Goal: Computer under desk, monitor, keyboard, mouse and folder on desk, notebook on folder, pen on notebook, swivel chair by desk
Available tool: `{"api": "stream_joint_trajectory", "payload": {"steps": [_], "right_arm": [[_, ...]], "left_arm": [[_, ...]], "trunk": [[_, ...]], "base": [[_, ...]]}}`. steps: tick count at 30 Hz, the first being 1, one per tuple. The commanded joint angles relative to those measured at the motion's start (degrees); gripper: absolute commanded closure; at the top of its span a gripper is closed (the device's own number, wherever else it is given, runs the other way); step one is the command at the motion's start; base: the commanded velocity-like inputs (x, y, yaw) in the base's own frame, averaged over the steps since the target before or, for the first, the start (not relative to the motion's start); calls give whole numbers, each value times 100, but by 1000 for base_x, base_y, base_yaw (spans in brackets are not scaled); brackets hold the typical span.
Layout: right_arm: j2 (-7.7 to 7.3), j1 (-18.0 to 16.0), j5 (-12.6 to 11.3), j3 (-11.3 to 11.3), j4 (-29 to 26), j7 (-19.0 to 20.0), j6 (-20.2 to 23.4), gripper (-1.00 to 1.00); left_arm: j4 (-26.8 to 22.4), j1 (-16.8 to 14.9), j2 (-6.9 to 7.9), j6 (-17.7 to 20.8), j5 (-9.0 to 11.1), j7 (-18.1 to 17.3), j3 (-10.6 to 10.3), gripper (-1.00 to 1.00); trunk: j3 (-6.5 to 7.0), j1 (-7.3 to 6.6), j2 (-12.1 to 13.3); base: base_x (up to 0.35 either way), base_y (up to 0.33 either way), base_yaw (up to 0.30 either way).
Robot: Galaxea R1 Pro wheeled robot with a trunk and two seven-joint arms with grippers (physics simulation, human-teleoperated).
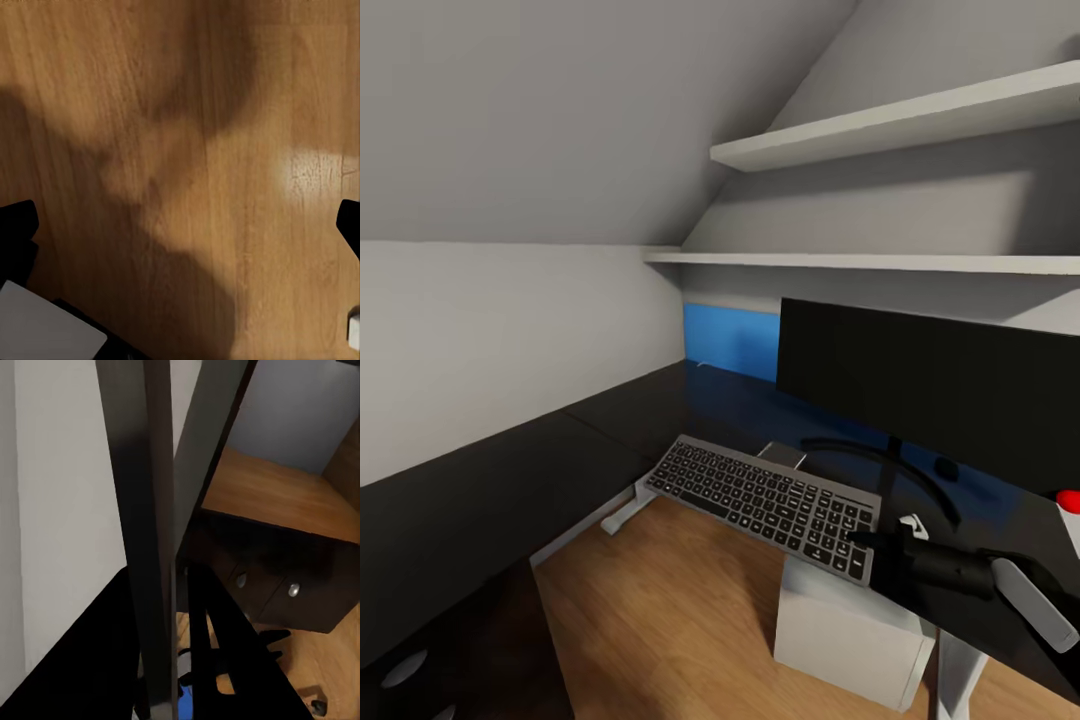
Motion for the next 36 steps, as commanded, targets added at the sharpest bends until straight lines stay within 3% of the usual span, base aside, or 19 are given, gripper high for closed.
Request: {"api": "stream_joint_trajectory", "payload": {"steps": [1,6,10,11,12,16,20,22,27,36], "right_arm": [[-7,-7,-23,10,10,35,25,100],[-66,-135,39,11,746,707,25,100],[-77,-313,567,16,1279,1192,25,100],[-81,-353,845,15,1424,1380,25,100],[-85,-368,968,16,1477,1504,25,100],[-163,-413,1609,12,1735,2386,25,100],[-271,-424,2217,9,1896,2763,25,100],[-294,-427,2385,7,1941,2820,25,100],[-353,-428,2520,-6,2149,2860,25,100],[-391,-687,2551,-13,3058,2817,-410,100]], "left_arm": [[-15,-1,8,3,58,48,-46,-100],[-15,-1,8,-1,59,45,-46,-100],[-15,-1,8,-2,61,41,-46,-100],[-15,-1,8,-2,60,41,-46,-100],[-15,-1,8,-2,60,41,-46,-100],[-15,-1,8,-2,58,40,-46,-100],[-15,-1,8,-2,58,40,-46,-100],[-15,-1,8,-2,58,43,-46,-100],[-15,-1,8,-2,58,47,-46,-100],[-15,-1,8,-2,58,42,-53,-100]], "trunk": [[12,-23,38],[96,-133,238],[159,-221,399],[175,-243,439],[190,-265,479],[250,-352,640],[313,-440,800],[347,-484,880],[435,-594,1081],[435,-594,1081]], "base": [[0,0,-39],[0,0,-231],[0,0,-269],[0,0,-276],[0,0,-277],[0,0,-249],[0,0,-118],[0,0,-42],[0,0,-16],[34,-17,-1]]}}
